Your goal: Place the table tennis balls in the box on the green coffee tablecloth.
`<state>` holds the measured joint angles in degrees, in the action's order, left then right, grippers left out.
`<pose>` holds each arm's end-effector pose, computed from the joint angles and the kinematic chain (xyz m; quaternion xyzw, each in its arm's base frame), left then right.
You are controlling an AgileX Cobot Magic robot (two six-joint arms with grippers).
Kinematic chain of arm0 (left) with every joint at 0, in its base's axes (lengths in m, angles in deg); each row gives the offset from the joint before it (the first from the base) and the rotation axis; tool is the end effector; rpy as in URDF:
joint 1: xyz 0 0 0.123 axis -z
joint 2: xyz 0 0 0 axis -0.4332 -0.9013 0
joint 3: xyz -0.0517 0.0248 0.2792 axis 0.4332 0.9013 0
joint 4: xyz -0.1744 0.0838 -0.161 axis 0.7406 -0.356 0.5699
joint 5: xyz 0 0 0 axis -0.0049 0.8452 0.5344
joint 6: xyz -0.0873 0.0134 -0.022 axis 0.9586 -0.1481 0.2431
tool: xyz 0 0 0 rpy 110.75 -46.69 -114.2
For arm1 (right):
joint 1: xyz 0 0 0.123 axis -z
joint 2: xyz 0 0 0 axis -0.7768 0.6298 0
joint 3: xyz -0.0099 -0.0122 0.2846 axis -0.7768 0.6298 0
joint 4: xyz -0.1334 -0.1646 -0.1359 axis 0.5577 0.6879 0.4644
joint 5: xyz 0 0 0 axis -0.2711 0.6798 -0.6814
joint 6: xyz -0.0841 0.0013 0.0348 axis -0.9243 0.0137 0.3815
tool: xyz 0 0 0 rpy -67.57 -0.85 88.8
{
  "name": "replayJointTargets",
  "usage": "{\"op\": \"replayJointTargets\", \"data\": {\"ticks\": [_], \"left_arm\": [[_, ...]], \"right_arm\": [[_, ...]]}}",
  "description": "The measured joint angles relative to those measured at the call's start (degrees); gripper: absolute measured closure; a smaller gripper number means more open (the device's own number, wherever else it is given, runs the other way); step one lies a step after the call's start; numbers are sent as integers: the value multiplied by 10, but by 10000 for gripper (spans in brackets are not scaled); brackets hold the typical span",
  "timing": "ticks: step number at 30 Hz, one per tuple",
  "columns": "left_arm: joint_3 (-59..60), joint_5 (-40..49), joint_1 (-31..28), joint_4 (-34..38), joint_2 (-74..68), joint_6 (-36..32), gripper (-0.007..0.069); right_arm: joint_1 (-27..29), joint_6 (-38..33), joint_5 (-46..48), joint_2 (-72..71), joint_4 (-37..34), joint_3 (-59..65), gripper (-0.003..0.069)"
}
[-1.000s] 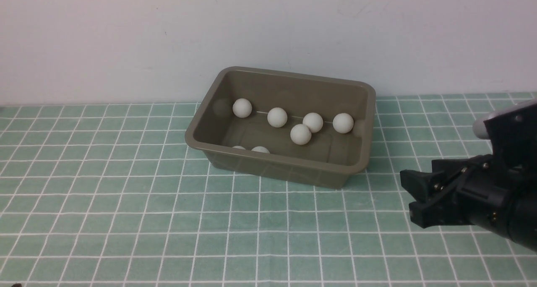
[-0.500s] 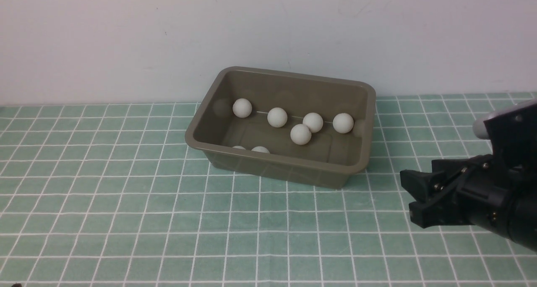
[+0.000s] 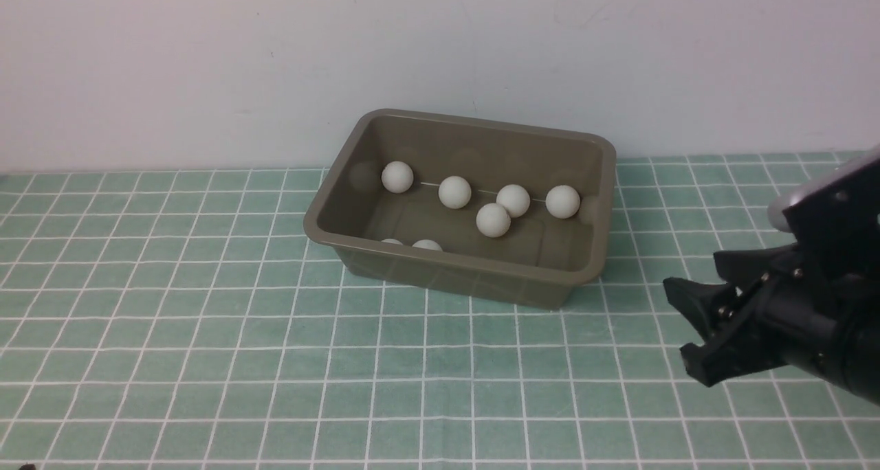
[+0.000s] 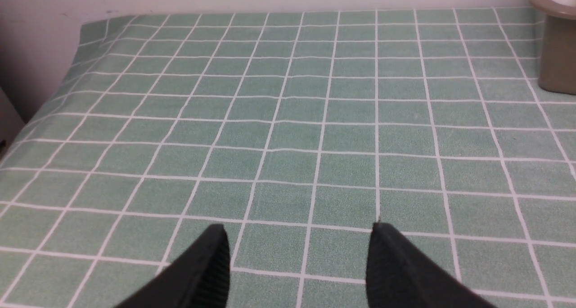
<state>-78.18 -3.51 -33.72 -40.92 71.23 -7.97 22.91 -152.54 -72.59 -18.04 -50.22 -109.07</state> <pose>0.0517 0.0075 0.1704 -0.0552 0.8072 0.0439 0.5860 0.1912 0.0988 0.2625 -0.2710 0.8013 0.0689 0.5289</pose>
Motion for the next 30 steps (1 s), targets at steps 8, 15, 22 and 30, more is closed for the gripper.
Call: {"op": "replayJointTargets", "data": {"ticks": [8,15,22,30], "left_arm": [[0,0,0,0,0,0,251],[0,0,0,4,0,0,251],[0,0,0,4,0,3,251],[0,0,0,4,0,3,251]], "right_arm": [[0,-20,-109,-112,-6,0,291],[21,277,-93,-213,134,4,291],[101,704,131,-307,595,4,291],[241,865,273,-429,800,57,291]]}}
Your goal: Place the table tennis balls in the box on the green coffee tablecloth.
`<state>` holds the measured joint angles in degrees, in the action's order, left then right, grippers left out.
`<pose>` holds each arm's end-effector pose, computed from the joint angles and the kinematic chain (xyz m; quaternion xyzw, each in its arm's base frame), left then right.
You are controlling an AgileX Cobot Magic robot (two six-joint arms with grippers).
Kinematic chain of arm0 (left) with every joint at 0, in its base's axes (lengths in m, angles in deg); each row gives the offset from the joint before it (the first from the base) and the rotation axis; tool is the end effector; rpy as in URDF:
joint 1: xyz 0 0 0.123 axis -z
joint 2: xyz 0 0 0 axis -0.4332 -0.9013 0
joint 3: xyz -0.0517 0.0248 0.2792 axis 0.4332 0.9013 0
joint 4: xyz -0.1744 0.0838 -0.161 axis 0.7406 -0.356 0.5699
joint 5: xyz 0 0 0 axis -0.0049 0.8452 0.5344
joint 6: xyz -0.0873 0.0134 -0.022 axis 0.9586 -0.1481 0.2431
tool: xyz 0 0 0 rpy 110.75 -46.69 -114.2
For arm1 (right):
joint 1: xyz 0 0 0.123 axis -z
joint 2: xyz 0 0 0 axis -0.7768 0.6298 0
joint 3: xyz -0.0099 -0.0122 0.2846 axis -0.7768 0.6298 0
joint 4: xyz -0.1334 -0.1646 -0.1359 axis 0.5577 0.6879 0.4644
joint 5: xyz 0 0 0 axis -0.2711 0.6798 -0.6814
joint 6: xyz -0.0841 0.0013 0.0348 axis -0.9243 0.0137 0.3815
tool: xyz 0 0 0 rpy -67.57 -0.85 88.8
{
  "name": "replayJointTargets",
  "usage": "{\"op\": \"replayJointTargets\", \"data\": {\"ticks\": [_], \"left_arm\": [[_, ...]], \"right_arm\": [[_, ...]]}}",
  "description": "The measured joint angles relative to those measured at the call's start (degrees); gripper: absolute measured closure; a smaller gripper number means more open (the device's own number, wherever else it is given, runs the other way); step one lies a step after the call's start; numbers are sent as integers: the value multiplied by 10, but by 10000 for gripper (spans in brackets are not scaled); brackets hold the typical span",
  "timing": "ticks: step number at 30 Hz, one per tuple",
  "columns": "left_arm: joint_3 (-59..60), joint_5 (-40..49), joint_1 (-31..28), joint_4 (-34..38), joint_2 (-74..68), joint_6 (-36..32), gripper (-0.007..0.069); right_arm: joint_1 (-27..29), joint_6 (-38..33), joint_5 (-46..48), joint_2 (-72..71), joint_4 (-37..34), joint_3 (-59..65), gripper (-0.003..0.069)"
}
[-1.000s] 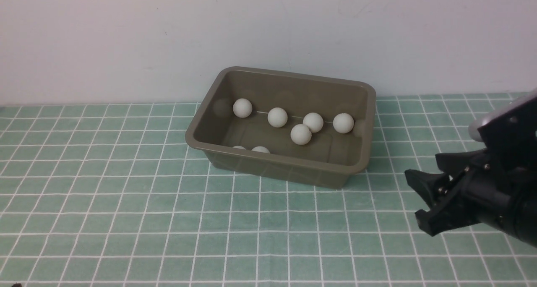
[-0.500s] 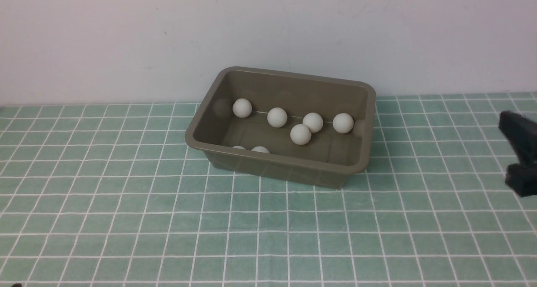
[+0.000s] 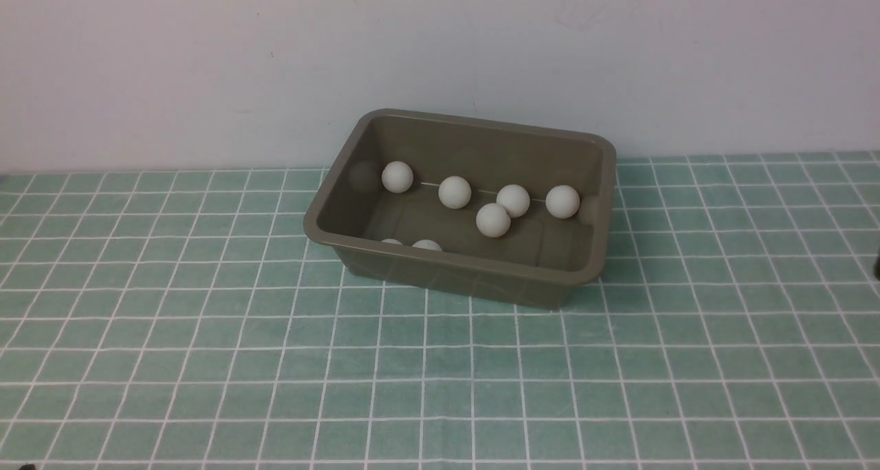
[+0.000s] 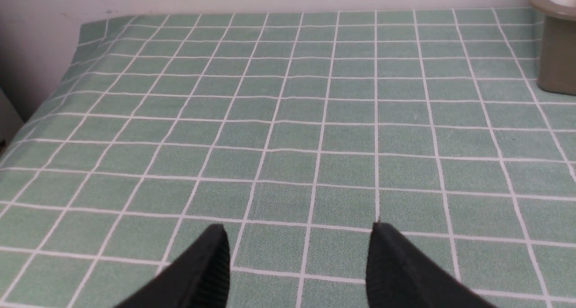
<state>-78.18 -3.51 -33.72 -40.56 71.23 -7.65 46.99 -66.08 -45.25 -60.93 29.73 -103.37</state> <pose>0.0517 0.0072 0.1704 -0.0591 0.8069 0.0396 0.5863 0.0712 0.0187 0.3020 -0.1135 0.7688 0.0492 0.6274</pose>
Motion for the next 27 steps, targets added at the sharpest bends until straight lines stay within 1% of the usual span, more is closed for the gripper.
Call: {"op": "replayJointTargets", "data": {"ticks": [1,5,8,23,27], "left_arm": [[0,0,0,0,0,0,251],[0,0,0,0,0,0,251],[0,0,0,0,0,0,251],[0,0,0,0,0,0,251],[0,0,0,0,0,0,251]], "right_arm": [[28,3,-19,-26,-2,29,291],[100,5,-43,-119,-9,120,291],[124,5,-37,-152,-9,158,291],[129,6,-17,-188,9,258,291],[129,7,-11,-188,10,261,291]]}}
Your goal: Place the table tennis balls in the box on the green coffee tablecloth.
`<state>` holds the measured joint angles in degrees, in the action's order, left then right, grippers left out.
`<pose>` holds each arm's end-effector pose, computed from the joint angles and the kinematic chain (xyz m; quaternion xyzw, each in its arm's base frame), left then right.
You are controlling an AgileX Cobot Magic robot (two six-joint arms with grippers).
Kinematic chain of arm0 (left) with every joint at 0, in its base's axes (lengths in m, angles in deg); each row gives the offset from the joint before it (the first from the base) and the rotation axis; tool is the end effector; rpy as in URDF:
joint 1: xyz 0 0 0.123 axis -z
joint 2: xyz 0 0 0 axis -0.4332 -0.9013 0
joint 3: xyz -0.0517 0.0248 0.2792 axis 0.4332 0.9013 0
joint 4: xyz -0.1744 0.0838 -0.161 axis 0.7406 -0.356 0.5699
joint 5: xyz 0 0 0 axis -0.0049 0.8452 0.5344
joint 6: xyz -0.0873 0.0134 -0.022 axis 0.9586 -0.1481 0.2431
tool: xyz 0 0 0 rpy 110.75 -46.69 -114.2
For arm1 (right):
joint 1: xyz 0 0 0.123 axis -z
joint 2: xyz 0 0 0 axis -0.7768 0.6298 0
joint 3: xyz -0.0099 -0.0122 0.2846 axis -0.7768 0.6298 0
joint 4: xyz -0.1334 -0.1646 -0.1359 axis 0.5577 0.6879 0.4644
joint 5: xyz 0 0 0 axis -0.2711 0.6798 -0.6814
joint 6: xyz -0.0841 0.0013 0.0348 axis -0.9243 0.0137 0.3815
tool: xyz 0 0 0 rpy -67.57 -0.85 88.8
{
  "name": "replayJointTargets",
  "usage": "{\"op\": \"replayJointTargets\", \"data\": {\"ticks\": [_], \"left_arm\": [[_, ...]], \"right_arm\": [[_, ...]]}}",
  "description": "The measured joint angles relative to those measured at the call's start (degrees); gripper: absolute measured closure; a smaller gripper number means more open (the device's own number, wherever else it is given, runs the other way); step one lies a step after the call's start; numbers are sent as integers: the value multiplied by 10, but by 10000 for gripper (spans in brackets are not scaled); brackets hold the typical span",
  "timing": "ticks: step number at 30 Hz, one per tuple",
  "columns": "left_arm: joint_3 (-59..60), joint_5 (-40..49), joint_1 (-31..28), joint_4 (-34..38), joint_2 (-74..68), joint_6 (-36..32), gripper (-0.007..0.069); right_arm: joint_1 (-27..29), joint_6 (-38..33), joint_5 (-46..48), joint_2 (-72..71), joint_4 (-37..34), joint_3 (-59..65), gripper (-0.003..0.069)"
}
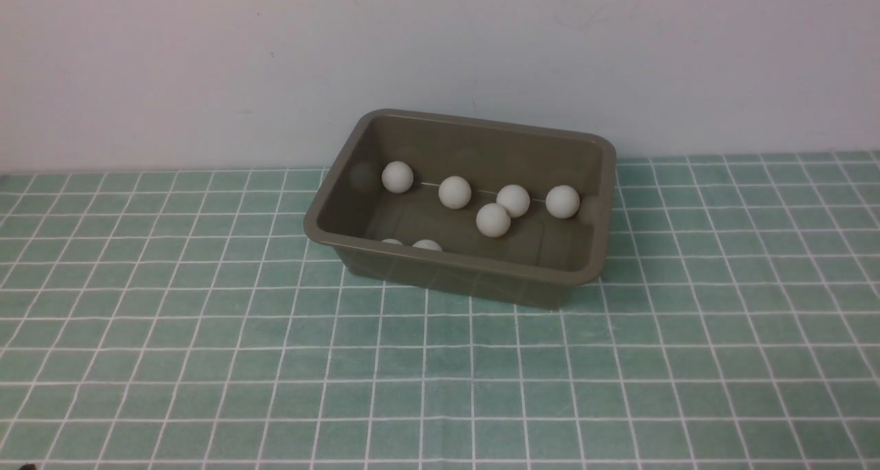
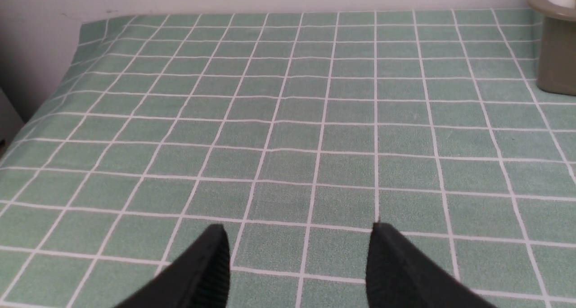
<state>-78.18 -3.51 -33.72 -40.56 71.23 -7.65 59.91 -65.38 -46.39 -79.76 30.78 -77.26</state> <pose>0.0517 0.0072 0.1704 -0.0591 0.8069 0.0396 0.5863 0.0521 0.0045 0.1719 -0.0189 0.8102 -0.0196 0.5855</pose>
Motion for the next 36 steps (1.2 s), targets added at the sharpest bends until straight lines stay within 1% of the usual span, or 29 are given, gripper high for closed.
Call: {"op": "replayJointTargets", "data": {"ticks": [16,22,31,36], "left_arm": [[0,0,0,0,0,0,251],[0,0,0,0,0,0,251],[0,0,0,0,0,0,251],[0,0,7,0,0,0,251]], "right_arm": [[0,0,0,0,0,0,291],[0,14,0,0,0,0,291],[0,15,0,0,0,0,291],[0,15,0,0,0,0,291]]}}
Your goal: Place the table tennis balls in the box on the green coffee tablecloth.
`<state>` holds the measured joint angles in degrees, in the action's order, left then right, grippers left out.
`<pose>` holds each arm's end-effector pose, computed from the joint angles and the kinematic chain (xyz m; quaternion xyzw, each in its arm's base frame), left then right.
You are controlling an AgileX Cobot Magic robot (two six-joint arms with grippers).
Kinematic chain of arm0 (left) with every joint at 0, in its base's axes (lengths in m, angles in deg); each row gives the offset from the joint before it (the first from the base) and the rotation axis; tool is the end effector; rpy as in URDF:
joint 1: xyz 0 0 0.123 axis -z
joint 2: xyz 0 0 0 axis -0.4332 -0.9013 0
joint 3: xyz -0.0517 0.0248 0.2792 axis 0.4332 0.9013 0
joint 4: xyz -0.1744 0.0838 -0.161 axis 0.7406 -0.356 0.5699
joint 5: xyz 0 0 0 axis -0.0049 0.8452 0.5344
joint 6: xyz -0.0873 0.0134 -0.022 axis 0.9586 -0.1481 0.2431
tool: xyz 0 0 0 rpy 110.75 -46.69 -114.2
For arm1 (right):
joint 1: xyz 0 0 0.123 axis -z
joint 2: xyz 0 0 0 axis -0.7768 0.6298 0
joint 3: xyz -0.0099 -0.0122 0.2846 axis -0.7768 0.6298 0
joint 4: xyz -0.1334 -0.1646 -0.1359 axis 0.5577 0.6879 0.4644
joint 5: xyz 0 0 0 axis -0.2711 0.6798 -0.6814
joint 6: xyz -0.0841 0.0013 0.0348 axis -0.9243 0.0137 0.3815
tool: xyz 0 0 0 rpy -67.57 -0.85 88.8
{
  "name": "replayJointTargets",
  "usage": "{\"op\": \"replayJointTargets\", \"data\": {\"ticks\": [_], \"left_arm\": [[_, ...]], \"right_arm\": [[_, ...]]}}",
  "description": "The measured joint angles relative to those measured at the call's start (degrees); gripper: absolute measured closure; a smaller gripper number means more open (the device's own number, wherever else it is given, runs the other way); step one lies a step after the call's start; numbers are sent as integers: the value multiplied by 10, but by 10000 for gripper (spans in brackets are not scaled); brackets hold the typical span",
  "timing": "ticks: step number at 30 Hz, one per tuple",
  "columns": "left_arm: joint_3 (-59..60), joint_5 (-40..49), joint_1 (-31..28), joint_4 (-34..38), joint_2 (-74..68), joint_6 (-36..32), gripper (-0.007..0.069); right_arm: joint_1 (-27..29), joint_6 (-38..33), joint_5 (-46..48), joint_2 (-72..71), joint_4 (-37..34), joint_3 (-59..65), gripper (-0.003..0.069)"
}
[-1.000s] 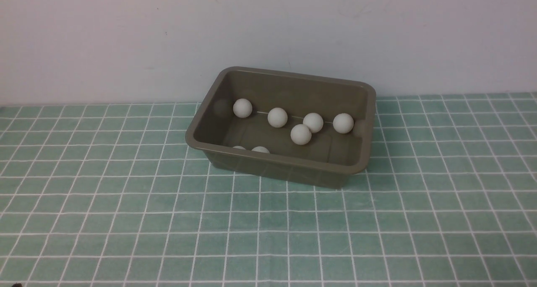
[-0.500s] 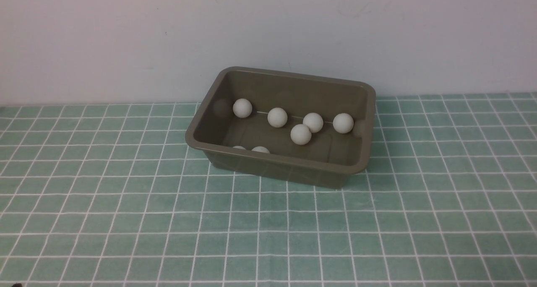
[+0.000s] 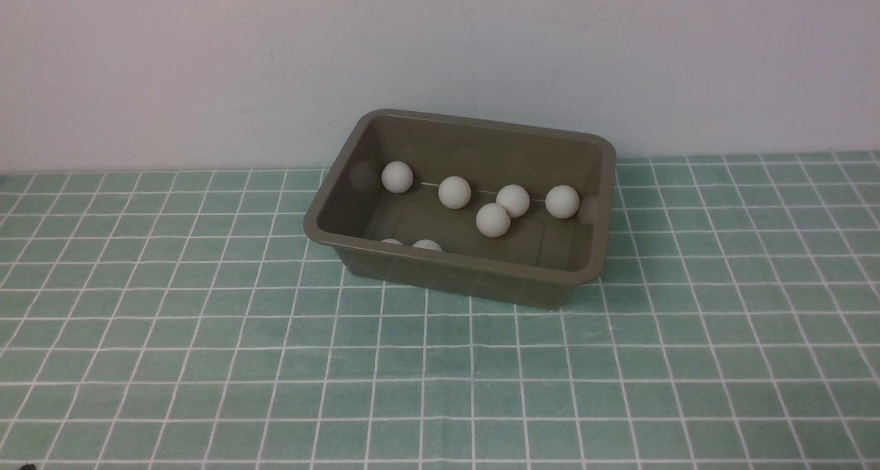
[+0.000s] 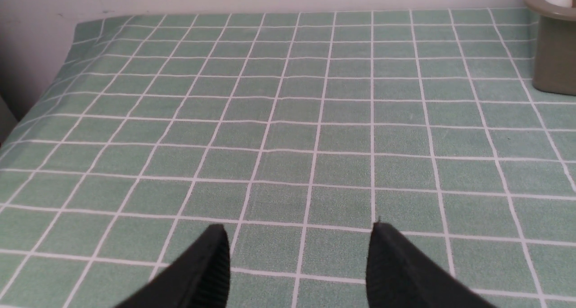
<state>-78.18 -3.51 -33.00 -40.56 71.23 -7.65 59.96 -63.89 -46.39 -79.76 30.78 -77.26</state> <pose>0.0518 0.0066 0.1704 -0.0540 0.8073 0.0360 0.5866 0.0521 0.0045 0.1719 -0.0080 0.8104 -0.0123 0.5857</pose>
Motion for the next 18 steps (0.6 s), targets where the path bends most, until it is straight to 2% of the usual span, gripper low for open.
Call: {"op": "replayJointTargets", "data": {"ticks": [18], "left_arm": [[0,0,5,0,0,0,251]], "right_arm": [[0,0,0,0,0,0,291]]}}
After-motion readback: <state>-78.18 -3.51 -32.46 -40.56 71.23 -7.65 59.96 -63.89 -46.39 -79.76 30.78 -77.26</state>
